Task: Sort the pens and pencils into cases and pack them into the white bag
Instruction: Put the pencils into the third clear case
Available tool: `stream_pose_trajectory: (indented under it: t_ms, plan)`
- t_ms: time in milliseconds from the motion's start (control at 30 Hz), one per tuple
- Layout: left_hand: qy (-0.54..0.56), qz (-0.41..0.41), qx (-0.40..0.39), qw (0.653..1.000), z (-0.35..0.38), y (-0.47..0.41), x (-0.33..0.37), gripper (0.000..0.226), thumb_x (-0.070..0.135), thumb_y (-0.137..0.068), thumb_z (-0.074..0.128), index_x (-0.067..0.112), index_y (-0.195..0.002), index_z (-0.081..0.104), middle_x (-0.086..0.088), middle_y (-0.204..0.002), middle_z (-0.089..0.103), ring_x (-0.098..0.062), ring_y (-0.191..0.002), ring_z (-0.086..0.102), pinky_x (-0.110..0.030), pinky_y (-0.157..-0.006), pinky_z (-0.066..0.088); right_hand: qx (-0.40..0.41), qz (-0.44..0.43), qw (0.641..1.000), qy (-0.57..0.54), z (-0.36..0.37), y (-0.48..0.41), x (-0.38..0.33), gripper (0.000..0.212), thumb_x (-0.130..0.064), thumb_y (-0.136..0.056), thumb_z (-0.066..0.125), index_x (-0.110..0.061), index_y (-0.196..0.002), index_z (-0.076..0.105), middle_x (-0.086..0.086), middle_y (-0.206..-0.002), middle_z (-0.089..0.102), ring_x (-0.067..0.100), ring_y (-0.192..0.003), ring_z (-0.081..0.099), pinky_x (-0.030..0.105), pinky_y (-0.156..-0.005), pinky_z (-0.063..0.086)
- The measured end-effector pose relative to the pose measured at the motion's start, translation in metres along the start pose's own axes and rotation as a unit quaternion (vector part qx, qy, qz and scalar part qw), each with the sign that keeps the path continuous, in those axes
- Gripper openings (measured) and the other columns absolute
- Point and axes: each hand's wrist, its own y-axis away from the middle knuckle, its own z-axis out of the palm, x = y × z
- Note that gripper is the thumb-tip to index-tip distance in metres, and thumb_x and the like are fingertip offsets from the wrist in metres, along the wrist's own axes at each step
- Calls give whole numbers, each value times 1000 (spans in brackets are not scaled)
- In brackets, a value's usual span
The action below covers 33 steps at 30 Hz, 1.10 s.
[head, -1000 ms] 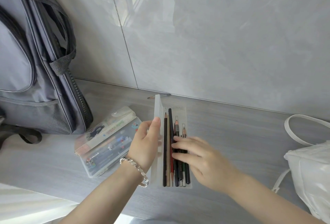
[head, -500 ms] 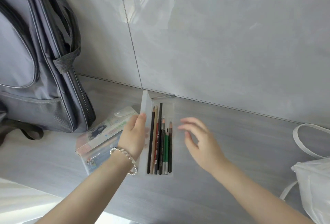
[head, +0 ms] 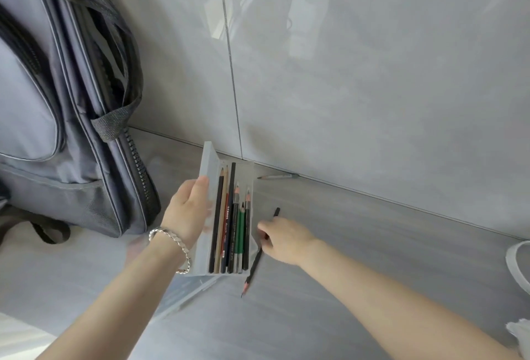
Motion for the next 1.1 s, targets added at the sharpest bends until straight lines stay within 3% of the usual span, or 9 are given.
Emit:
stream_pose_trajectory:
  t_ms: [200,333,400,467,533,600,733,867,1100]
  plan:
    - [23,-24,-23,999,3,-10,-6,39,38,-97,30,13,-119,51,-2,-95,60,-3,-72,51,-20,-53,35,-88,-37,984,150,-12,-2,6,28,7,-82,50,1,-110,49,23,-111,51,40,-97,56,36,-64,36]
    - [38,-37,-23,998,4,-14,-4,35,38,-97,32,12,-109,52,0,-83,58,-11,-71,53,-21,-55,48,-95,-141,942,289,-22,2,27,24,2,-82,53,-6,-104,60,15,-109,55,32,-101,55,37,-70,39]
    - [46,-42,-27,998,6,-16,-4,40,38,-96,32,9,-114,53,-6,-88,60,-19,-74,55,-25,-61,51,-79,-184,922,332,-28,5,41,17,-12,-64,71,-17,-80,67,5,-91,61,24,-87,59,28,-64,40]
    - [50,-45,-20,998,5,-15,-4,37,38,-96,33,12,-113,53,-5,-88,60,-17,-73,54,-22,-55,49,-58,-170,930,322,-33,6,56,29,-24,-34,81,-21,-55,62,-4,-64,59,16,-61,60,19,-50,40]
    - [68,-45,-18,996,4,-17,-4,39,40,-95,34,14,-116,54,-7,-89,61,-20,-76,56,-29,-61,50,-31,-124,957,261,-42,5,67,24,-20,-53,77,-15,-72,63,4,-72,63,22,-68,64,25,-55,46]
    - [81,-47,-15,995,1,-18,-4,41,43,-94,35,15,-116,54,-8,-90,63,-24,-81,57,-40,-75,53,32,-20,978,203,-54,1,73,19,-8,-84,50,-5,-102,55,15,-103,60,31,-94,61,35,-67,43]
    - [81,-42,-3,996,-6,-17,1,39,44,-94,34,16,-114,54,-7,-92,62,-24,-82,56,-36,-68,51,179,78,978,79,-59,-20,68,29,-1,-85,44,-3,-113,54,15,-118,52,33,-104,56,40,-73,45]
    - [67,-33,-5,997,-5,-13,4,39,43,-95,33,16,-115,53,-7,-96,60,-22,-83,56,-30,-61,45,127,81,988,38,-47,-42,46,42,0,-88,43,-12,-128,46,10,-127,49,32,-113,51,38,-84,45]
    - [83,-53,-35,995,4,3,1,37,43,-94,36,17,-113,54,-8,-92,61,-24,-83,58,-37,-68,49,102,177,979,-21,-27,-23,52,28,-5,-89,42,-3,-116,47,16,-126,46,34,-109,53,37,-83,45]
